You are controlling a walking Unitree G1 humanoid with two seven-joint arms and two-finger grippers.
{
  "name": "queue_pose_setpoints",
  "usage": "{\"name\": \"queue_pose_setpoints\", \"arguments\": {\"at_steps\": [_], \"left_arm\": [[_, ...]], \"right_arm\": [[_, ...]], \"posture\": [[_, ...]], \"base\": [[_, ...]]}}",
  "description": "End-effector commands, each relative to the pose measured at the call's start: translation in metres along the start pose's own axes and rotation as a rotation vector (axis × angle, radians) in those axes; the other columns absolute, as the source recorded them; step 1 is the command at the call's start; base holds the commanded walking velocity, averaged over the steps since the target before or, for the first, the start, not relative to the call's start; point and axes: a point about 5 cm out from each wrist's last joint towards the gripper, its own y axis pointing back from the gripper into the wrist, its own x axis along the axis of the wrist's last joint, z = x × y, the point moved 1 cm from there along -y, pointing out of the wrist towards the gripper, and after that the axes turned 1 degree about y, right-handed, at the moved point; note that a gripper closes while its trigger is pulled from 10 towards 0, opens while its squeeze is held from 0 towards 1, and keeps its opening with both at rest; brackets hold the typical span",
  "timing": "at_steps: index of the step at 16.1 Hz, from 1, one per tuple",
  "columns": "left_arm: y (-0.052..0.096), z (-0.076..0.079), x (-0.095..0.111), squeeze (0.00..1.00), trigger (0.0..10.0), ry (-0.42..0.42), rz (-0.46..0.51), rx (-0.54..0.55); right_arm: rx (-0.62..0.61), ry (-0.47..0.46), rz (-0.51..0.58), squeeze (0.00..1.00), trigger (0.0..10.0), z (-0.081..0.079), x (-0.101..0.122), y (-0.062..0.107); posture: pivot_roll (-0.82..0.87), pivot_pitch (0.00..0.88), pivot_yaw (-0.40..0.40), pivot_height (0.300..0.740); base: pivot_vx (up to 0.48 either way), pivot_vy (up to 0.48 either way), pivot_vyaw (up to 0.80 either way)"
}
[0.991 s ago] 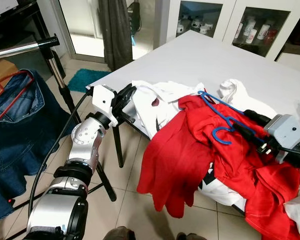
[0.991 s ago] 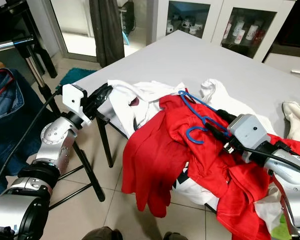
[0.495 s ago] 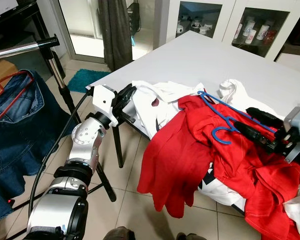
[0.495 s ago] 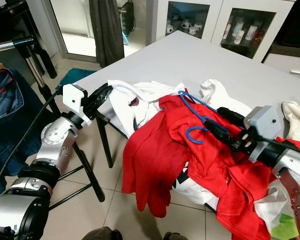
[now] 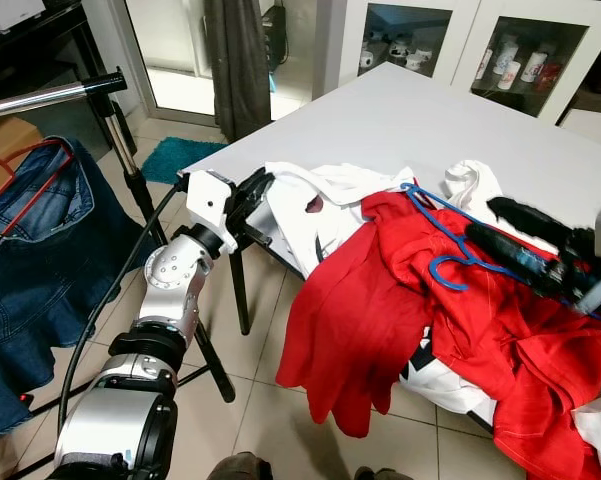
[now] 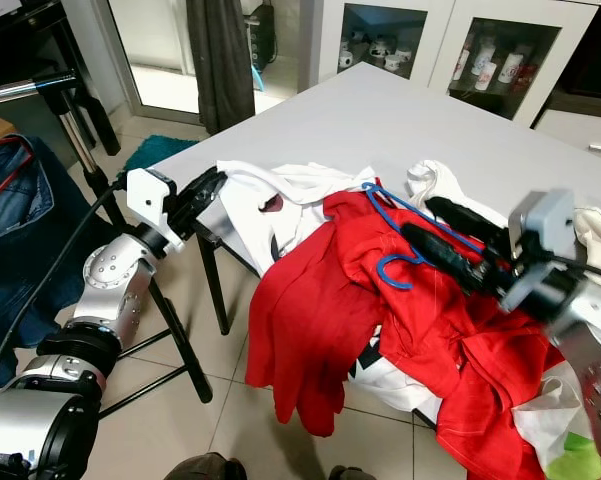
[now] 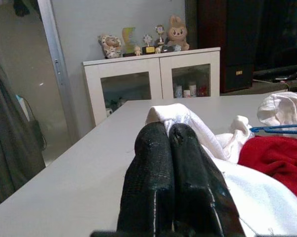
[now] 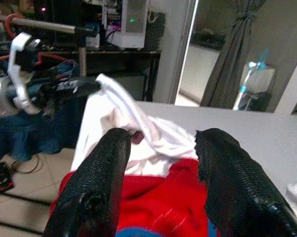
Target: Hang hanger
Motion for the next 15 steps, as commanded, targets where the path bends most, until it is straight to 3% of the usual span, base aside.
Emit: {"name": "queue_pose_setpoints", "arguments": {"at_steps": [1,4,5,6,7,10,11,12,15], "left_arm": [[-0.003,0.001,0.005,0.00,0.0,-0.020,0.017,-0.009],[-0.008,0.008,0.006,0.00,0.0,-0.023,0.025,-0.034],[-0.010,0.012,0.006,0.00,0.0,-0.042,0.023,-0.057],[-0.010,0.014,0.006,0.00,0.0,-0.056,0.021,-0.071],[-0.011,0.018,0.005,0.00,0.0,-0.080,0.017,-0.095],[-0.014,0.033,0.005,0.00,0.0,-0.155,0.014,-0.183],[-0.015,0.037,0.005,0.00,0.0,-0.173,0.019,-0.205],[-0.016,0.042,0.007,0.00,0.0,-0.190,0.037,-0.231],[-0.015,0.051,0.009,0.00,0.0,-0.227,0.062,-0.279]], "right_arm": [[-0.023,0.028,0.002,0.00,10.0,0.001,-0.002,-0.008],[-0.125,0.111,-0.031,0.00,10.0,0.005,-0.019,-0.043],[-0.103,0.124,-0.033,0.00,10.0,0.002,-0.020,-0.056],[-0.079,0.132,-0.034,0.57,10.0,-0.001,-0.020,-0.063],[-0.041,0.158,-0.042,1.00,10.0,-0.004,-0.021,-0.072],[0.042,0.272,-0.072,1.00,10.0,-0.010,-0.022,-0.099],[0.062,0.306,-0.078,0.67,10.0,-0.011,-0.023,-0.107],[0.084,0.346,-0.079,0.00,10.0,-0.013,-0.023,-0.120],[0.121,0.412,-0.101,0.00,10.0,-0.022,-0.030,-0.138]], "posture": [[0.04,0.013,0.018,0.740],[0.05,0.012,0.012,0.740],[0.05,0.012,0.010,0.740],[0.05,0.013,0.008,0.740],[0.05,0.013,0.005,0.740],[0.06,0.013,-0.005,0.740],[0.07,0.012,-0.007,0.740],[0.07,0.012,-0.007,0.740],[0.07,0.010,-0.008,0.740]], "base": [[0.000,0.000,0.00],[0.000,0.000,0.00],[0.000,0.000,0.00],[0.000,0.000,0.00],[0.000,0.000,0.00],[0.000,0.000,0.00],[0.000,0.000,0.00],[0.000,0.000,0.00],[0.000,0.000,0.00]]}}
